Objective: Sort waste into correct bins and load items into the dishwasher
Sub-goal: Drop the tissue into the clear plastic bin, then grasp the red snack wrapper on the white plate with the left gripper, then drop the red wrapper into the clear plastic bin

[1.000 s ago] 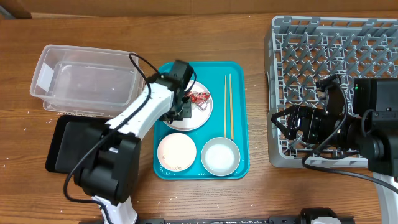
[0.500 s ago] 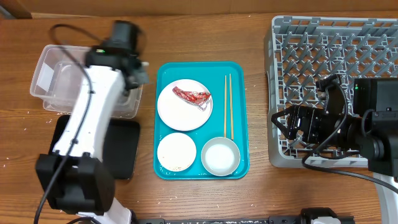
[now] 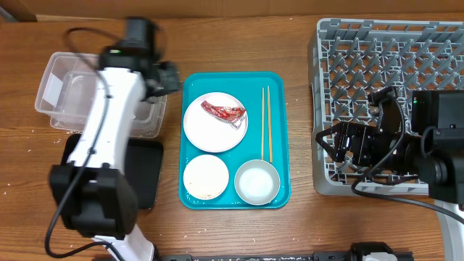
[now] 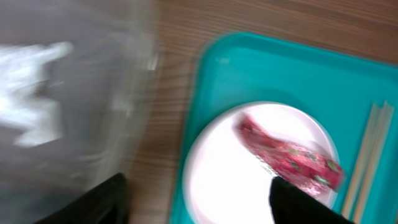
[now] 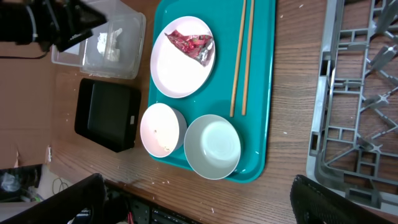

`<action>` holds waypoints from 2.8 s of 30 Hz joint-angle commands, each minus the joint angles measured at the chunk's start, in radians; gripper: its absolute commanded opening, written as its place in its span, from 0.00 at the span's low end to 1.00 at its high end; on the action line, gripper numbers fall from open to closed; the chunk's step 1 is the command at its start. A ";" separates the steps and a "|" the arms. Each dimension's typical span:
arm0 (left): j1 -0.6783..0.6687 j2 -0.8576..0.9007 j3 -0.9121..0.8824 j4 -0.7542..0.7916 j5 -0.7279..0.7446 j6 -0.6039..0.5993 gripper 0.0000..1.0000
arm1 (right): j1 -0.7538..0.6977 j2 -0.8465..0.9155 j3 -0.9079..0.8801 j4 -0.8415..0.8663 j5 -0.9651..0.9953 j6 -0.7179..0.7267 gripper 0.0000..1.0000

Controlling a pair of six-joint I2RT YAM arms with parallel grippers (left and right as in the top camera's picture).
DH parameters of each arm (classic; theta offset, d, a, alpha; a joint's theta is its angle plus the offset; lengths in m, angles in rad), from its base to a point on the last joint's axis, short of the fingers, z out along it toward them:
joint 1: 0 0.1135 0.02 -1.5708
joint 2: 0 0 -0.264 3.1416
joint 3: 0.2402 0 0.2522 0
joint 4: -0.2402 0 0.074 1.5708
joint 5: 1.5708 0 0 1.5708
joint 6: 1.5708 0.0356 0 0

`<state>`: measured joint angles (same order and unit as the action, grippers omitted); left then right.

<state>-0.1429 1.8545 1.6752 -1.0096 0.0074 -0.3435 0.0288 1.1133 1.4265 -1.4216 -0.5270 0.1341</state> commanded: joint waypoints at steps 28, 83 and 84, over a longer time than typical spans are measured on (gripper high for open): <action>-0.201 0.186 0.103 -0.079 0.018 -0.175 0.04 | 0.006 0.022 0.012 -0.006 -0.010 -0.004 0.97; 0.215 0.097 0.122 -0.150 -0.100 -0.087 0.32 | 0.006 0.022 0.012 -0.027 -0.006 -0.005 0.98; 0.217 0.105 0.122 -0.153 -0.093 -0.063 0.55 | 0.006 0.022 0.012 -0.026 -0.006 -0.005 0.98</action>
<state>0.0784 1.8877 1.8080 -1.1599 -0.0898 -0.5243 0.0288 1.1374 1.4265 -1.4517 -0.5274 0.1337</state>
